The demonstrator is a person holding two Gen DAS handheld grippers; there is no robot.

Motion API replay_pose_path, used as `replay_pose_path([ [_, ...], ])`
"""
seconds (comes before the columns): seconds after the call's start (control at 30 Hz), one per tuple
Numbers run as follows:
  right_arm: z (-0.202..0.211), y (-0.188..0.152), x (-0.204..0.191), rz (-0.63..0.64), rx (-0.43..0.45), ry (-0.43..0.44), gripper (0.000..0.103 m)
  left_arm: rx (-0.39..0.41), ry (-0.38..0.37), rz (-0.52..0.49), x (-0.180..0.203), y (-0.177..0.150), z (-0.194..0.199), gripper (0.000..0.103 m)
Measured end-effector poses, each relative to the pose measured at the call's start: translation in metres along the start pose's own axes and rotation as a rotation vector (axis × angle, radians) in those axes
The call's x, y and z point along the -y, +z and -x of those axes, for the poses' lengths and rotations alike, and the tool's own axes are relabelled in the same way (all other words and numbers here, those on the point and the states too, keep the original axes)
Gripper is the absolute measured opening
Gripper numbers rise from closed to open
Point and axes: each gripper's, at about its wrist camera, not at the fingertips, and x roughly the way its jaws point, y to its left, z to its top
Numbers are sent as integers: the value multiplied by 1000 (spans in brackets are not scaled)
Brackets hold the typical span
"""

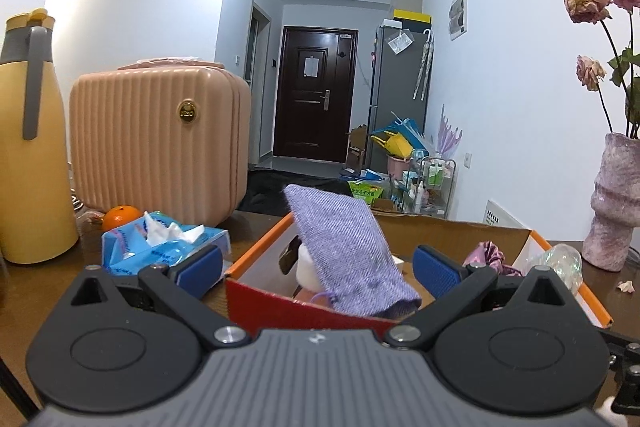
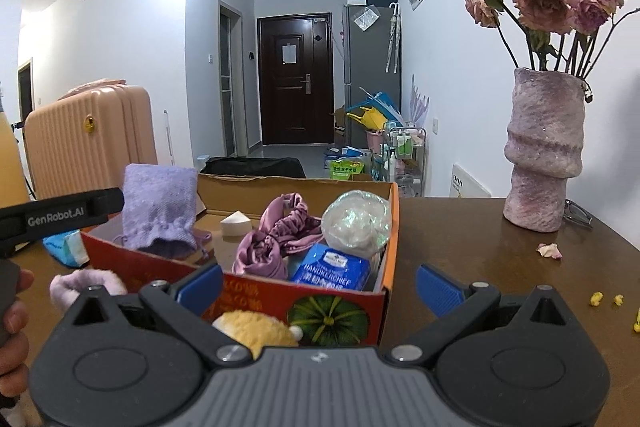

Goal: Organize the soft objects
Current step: 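Withdraw both open tools from the box toward the remaining items, then close the right tool on the yellow-and-white plush toy and lift it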

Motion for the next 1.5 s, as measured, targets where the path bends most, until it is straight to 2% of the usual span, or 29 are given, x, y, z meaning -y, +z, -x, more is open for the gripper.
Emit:
replay_pose_path([
  [0.87,74,-38,-14,49,28,18,103,-52,-6,-52,-41,-24,63,103],
  [1.5,81,-50,-26,62,15,40,103,-77,-10,-48,-65,-28,78,103],
])
